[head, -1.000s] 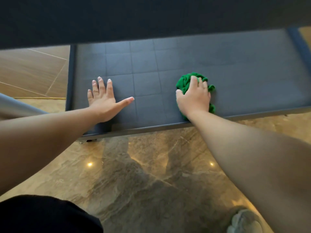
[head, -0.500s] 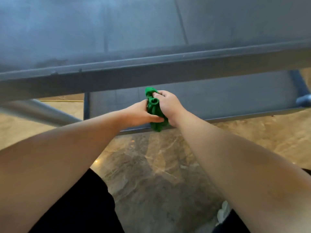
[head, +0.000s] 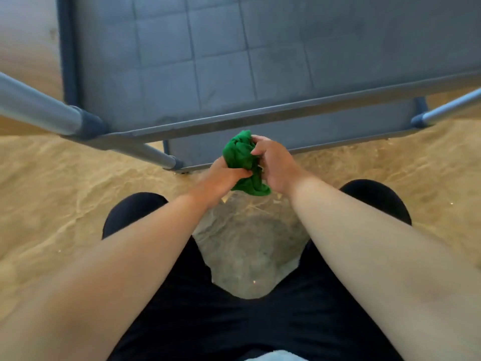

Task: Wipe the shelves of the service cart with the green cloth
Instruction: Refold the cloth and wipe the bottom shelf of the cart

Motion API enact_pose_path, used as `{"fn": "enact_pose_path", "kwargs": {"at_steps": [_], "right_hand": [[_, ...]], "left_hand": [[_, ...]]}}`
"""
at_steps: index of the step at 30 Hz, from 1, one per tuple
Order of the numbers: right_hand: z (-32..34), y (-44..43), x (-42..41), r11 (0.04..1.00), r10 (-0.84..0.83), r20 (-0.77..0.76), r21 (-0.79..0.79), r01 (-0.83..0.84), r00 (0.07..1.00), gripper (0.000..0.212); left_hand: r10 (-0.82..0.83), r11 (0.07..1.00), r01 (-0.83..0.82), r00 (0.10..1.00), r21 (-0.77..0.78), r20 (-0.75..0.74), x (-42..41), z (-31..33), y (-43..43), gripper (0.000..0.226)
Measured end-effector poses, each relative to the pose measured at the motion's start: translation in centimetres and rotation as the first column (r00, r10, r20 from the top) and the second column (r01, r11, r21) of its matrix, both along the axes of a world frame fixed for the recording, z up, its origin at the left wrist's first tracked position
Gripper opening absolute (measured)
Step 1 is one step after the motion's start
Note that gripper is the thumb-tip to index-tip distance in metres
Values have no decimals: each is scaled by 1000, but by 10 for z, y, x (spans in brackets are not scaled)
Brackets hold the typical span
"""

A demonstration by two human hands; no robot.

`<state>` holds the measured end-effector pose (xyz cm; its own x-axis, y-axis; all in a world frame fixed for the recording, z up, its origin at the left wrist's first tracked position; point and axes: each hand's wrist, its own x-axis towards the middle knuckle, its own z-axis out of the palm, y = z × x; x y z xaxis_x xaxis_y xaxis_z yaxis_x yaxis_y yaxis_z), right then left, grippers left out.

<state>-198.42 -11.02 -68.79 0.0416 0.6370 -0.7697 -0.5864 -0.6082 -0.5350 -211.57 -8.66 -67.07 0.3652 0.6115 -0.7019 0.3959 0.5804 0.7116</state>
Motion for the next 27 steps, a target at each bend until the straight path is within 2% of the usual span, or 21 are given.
{"fn": "enact_pose_path", "kwargs": {"at_steps": [3,5,8,11,15,17,22,25,27], "right_hand": [[46,-20,-3,995,-82,0,-65,82,997,51],[74,-32,-2,989,-117,-24,-90,115,993,49],[120,-44,1,993,-72,-56,-92,67,996,41],[159,-53,9,991,-59,-41,-121,54,997,42],[210,-62,17,992,11,41,-129,-5,999,45],[238,-67,21,991,40,68,-131,-31,997,45],[304,-78,39,992,-28,48,-123,34,998,51],[346,-82,49,994,-47,39,-93,50,998,38],[373,-85,52,997,-40,39,-69,42,998,33]], "left_hand": [[8,1000,-8,1000,-21,-10,-4,42,-18,45],[22,998,-19,999,-67,40,-5,68,-26,45],[103,985,-86,989,-151,106,-3,107,-37,39],[205,962,-195,978,-193,33,3,144,-44,31],[217,945,-202,976,-258,28,3,192,-51,31],[223,941,-210,974,-265,22,4,219,-52,31],[289,926,-278,957,-255,6,9,290,-51,21],[364,892,-348,932,-289,0,10,329,-51,25],[377,897,-365,926,-248,1,11,353,-51,24]]}}
